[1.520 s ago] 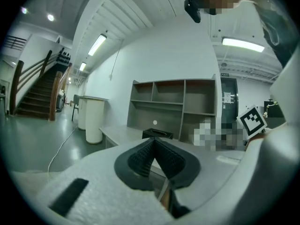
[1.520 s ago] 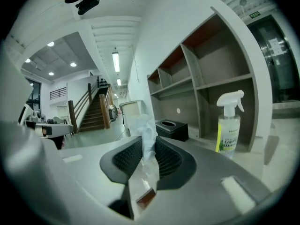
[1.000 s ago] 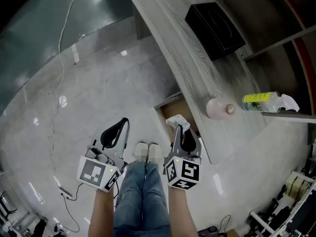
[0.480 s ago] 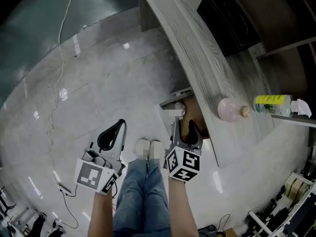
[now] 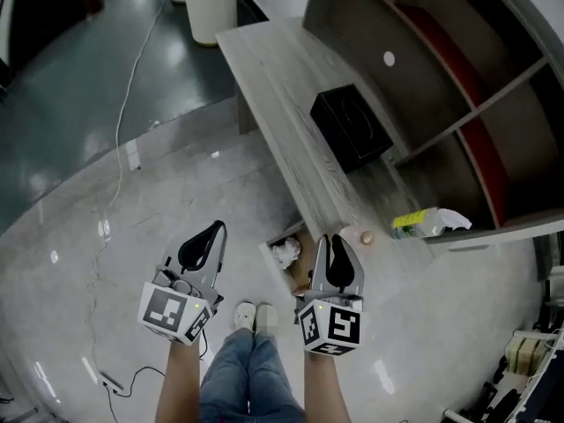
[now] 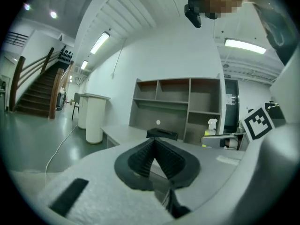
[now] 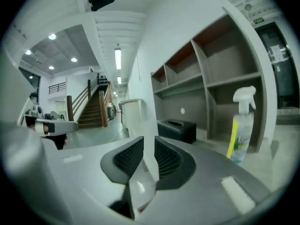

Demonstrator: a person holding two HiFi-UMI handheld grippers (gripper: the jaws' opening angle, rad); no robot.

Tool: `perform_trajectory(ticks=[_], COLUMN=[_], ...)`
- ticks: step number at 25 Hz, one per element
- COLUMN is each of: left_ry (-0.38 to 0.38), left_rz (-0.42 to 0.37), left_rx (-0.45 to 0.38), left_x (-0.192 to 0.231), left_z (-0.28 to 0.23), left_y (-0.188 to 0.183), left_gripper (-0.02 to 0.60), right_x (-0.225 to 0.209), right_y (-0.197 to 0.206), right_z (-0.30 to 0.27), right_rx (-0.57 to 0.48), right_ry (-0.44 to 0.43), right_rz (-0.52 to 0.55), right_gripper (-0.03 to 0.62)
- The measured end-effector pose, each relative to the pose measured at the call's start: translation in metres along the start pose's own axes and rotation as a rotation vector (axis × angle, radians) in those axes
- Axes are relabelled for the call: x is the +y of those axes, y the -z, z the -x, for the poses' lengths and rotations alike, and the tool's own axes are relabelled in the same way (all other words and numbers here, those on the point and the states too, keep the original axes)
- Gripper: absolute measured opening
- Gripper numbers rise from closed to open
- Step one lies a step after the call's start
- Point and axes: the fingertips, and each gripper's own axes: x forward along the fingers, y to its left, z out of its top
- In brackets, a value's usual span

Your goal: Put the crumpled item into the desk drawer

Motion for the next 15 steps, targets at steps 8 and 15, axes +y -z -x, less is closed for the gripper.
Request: perform_trajectory(ticks=[8, 15], left_ry=[0.060, 0.124], left_rz=[-0.120, -0.193], left_rx=[-0.208, -0.326], left_x=[-0.033, -0.079], left_z=[-0.030, -0.025], left_y=[-0.157, -0.230], left_gripper=[0.005, 0.005], right_x=[-0.028, -0.049], right_y=[-0.179, -0.257], right_z=[0.026, 0.077], right_rx=[-0.275, -0.441], right_ry=[-0.006, 0.007], right_rz=[0.084, 0.102], right_gripper=[0.018, 0.009])
